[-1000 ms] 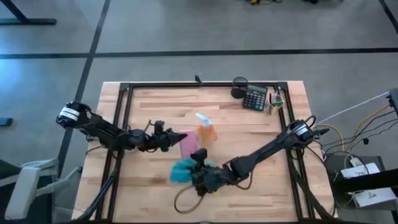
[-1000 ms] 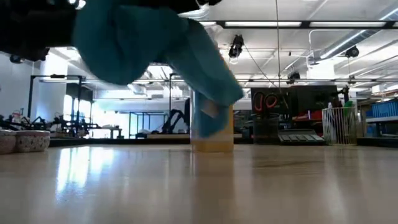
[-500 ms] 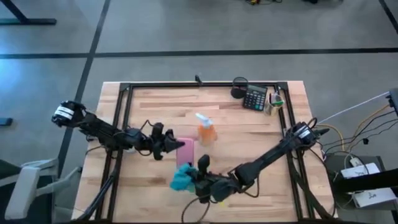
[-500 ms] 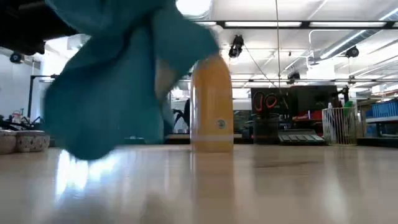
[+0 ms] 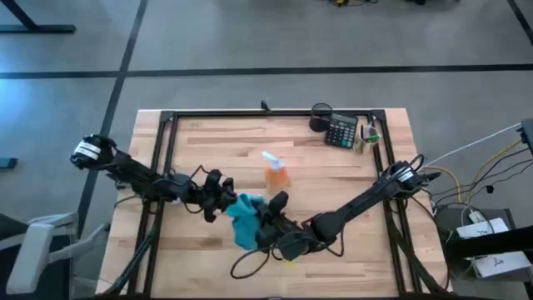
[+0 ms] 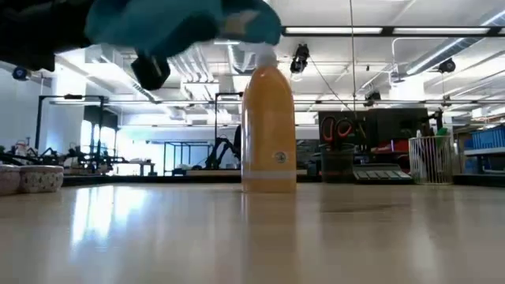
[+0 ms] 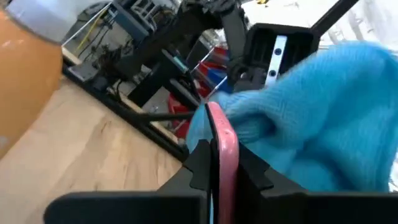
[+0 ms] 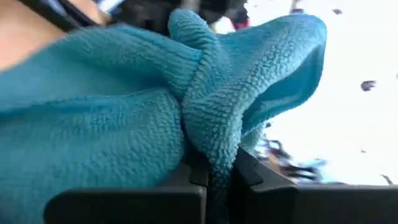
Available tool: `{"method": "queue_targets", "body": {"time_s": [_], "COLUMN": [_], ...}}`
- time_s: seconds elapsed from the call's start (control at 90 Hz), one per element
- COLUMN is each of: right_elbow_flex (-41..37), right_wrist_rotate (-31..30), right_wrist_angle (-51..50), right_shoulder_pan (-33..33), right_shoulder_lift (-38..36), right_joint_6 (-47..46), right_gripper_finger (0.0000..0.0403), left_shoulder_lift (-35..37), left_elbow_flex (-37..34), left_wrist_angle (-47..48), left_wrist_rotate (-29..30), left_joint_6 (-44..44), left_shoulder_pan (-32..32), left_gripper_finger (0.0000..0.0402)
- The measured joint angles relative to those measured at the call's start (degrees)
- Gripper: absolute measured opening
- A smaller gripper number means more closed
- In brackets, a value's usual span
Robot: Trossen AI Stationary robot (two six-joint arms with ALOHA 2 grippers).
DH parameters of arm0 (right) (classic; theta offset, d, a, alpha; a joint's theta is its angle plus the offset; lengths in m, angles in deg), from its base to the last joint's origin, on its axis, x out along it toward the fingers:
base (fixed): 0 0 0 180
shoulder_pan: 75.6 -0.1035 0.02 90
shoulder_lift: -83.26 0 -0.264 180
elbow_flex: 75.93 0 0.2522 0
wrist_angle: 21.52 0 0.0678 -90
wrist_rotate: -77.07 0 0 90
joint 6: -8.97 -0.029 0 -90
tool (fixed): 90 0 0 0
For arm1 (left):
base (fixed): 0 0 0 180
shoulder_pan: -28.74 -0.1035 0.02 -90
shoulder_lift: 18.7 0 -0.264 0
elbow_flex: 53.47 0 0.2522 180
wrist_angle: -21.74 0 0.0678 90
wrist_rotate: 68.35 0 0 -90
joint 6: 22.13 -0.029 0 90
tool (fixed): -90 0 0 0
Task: Apply microfiber cloth
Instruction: Wipe the cellphone with the microfiber cloth
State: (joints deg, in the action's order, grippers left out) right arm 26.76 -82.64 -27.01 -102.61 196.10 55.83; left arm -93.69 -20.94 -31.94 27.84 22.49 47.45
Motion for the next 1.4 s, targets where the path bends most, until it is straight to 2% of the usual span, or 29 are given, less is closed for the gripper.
{"method": "queue_targets", "body": {"time_s": [0.044,0.089,0.3,0.489,0.633,0.844,0.933,1.011,1.067,1.289,1.4], "right_elbow_flex": [0.5,1.1,0.4,0.0,0.0,1.7,2.0,2.0,2.0,2.2,2.1], "right_wrist_rotate": [-2.9,-3.0,9.0,10.4,11.7,12.7,17.0,22.1,23.6,19.7,10.3], "right_wrist_angle": [0.0,0.0,-0.6,-0.1,-0.4,2.7,3.5,2.0,0.4,-6.4,-7.7], "right_shoulder_pan": [0.2,0.5,0.9,0.9,0.5,0.6,1.6,2.8,3.7,3.3,0.8], "right_shoulder_lift": [-0.1,-0.2,-0.2,0.2,0.3,0.2,0.2,0.2,0.3,0.3,0.3], "right_joint_6": [1.3,1.7,-6.9,-10.9,-12.3,-3.9,-3.6,-6.2,-9.1,-16.8,-15.5], "right_gripper_finger": [0.0,0.0,0.0,0.0,0.0,0.0,0.0,0.0,0.0,0.0,0.0], "left_shoulder_lift": [-0.1,0.0,0.4,0.4,0.8,0.8,0.4,0.4,0.3,3.0,6.3], "left_elbow_flex": [0.0,0.0,0.0,0.0,0.0,1.6,2.8,4.2,4.9,3.8,2.8], "left_wrist_angle": [0.2,-0.3,-2.1,-1.7,-1.4,4.4,7.0,9.7,11.9,13.6,15.8], "left_wrist_rotate": [-2.3,-4.3,-4.0,-3.2,-6.1,-2.3,-0.3,0.2,0.4,1.7,5.4], "left_joint_6": [-0.2,-0.3,-1.8,-3.0,-6.1,-6.0,-6.1,-6.7,-7.2,-8.8,-9.7], "left_shoulder_pan": [0.3,0.7,0.8,0.6,0.5,0.4,0.3,0.3,0.3,0.3,0.2], "left_gripper_finger": [0.001,0.001,0.001,0.001,0.001,0.001,0.001,0.001,0.001,0.001,0.001]}}
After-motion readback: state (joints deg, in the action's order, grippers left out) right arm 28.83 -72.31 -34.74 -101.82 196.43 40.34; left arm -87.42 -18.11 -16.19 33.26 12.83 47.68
